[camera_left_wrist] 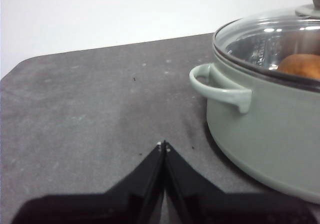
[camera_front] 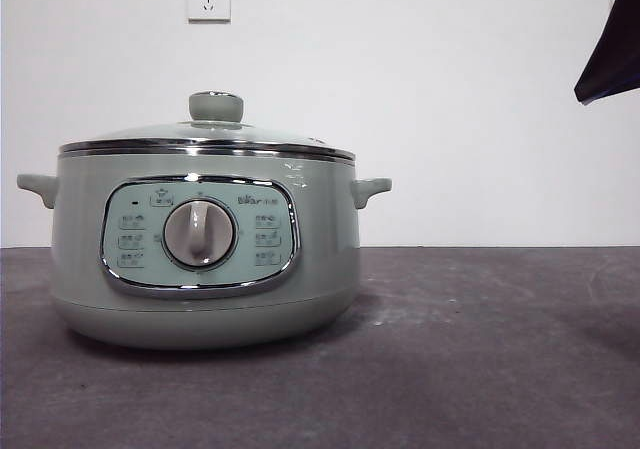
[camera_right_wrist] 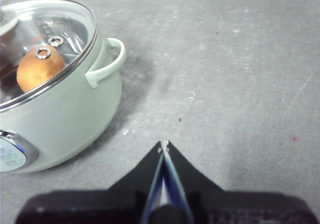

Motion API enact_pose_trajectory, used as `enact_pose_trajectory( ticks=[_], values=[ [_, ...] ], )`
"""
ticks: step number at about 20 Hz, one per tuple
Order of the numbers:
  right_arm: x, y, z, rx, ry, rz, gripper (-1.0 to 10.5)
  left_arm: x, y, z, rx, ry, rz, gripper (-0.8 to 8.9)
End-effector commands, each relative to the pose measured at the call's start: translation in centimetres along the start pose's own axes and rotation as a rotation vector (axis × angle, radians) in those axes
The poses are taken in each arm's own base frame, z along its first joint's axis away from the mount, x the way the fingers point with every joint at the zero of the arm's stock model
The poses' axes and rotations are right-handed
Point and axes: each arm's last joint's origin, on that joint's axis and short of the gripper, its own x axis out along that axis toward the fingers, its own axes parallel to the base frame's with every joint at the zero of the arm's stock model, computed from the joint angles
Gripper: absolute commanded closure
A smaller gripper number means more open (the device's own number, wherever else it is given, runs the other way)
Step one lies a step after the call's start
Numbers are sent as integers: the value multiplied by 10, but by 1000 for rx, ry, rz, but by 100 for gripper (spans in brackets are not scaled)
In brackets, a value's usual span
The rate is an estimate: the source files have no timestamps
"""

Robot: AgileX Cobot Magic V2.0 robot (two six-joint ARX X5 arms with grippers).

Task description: Pick up the potato,open the lid,put the potato in the pot,close the lid

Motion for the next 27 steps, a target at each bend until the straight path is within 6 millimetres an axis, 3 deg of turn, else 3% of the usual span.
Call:
enact_pose_trajectory(
  ticks=[1, 27],
  values=[
    [1, 0, -2, 10, 0, -3, 946, 2, 0, -9, -22, 3, 7, 815],
    [1, 0, -2, 9, 0, -4, 946, 4, 1, -14, -49, 19, 30, 815]
  ],
)
